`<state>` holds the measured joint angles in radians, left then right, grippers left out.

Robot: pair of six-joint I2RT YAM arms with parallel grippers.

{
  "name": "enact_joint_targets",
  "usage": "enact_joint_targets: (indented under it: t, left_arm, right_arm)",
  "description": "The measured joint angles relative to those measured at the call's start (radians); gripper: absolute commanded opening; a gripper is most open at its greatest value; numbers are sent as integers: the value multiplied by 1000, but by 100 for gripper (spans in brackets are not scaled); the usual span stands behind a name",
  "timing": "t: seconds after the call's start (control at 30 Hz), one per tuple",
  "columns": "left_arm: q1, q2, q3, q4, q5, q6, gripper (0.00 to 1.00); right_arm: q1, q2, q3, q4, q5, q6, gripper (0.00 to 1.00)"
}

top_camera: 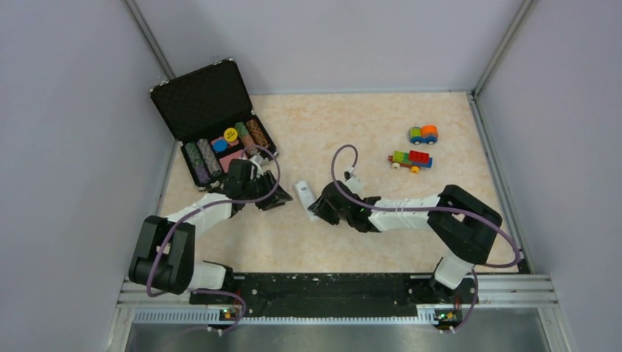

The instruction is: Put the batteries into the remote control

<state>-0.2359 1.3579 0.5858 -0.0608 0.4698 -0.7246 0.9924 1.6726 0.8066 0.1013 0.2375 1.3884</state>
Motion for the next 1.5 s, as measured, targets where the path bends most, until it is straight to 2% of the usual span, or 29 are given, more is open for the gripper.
enact_joint_targets:
  t: [0.47, 0.77, 1.0, 1.23, 1.5]
  left_arm:
    - [0, 8, 6, 0, -14, 0, 44]
    - [0, 8, 8, -1, -14, 1, 44]
    - [0, 7, 8, -14, -23, 3, 45]
    - [0, -14, 8, -28, -42, 16, 45]
    - [0, -27, 8, -38, -58, 20, 45]
  right_arm:
    - [0, -42, 0, -77, -44, 3, 40]
    - [-4, -74, 4, -119, -50, -37, 19]
    - [-29, -65, 71, -109, -74, -152, 14]
    - [-62, 48, 131, -92, -124, -221, 8]
    - [-65, 74, 131, -109, -155, -220, 10]
